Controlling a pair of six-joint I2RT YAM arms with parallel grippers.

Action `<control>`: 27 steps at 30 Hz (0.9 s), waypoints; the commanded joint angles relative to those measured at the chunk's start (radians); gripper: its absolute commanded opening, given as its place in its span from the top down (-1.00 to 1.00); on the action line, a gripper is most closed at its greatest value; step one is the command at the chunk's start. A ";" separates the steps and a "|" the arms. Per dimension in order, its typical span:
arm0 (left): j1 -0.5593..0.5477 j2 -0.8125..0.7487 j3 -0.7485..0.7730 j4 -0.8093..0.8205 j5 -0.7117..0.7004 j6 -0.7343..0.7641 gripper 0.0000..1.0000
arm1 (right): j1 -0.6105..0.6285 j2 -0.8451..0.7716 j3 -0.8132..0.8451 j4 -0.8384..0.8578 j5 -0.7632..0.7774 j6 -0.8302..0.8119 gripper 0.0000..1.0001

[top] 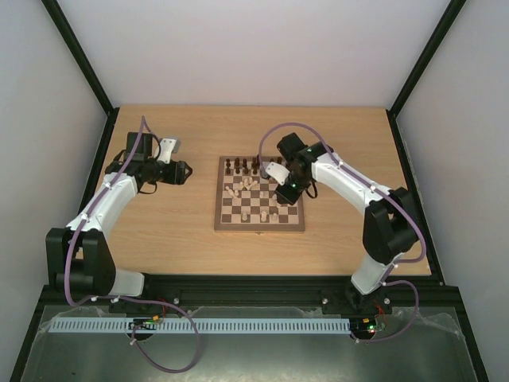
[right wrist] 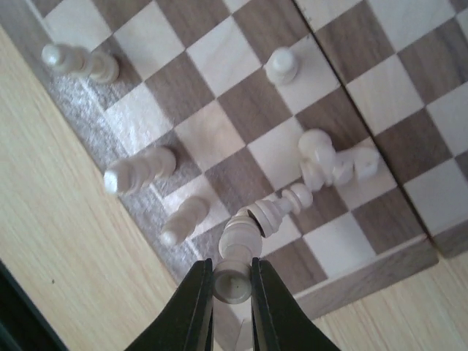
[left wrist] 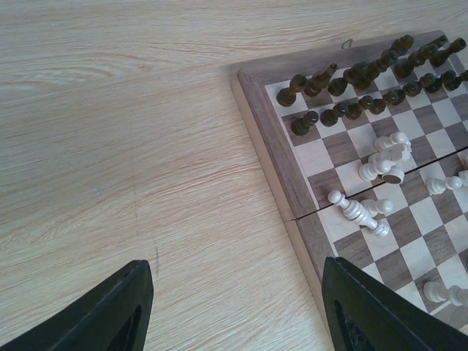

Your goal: Set up the chess pieces on the board

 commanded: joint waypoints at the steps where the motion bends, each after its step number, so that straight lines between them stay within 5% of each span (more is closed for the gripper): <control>1: -0.003 0.012 -0.018 0.024 0.035 -0.015 -0.33 | 0.001 -0.073 -0.065 -0.044 -0.017 -0.012 0.82; 8: -0.011 0.023 -0.012 0.033 0.077 -0.003 -0.33 | 0.000 -0.024 -0.004 -0.027 -0.057 0.017 0.82; 13: -0.033 0.020 -0.013 0.046 0.300 0.100 -0.31 | -0.010 0.036 0.139 -0.050 -0.132 0.054 0.82; 21: -0.110 0.092 -0.032 0.378 0.699 -0.059 -0.28 | -0.100 0.108 0.392 -0.115 -0.556 0.153 0.82; 27: -0.189 0.195 0.050 0.360 0.789 0.000 -0.23 | -0.116 0.103 0.389 -0.111 -0.677 0.208 0.82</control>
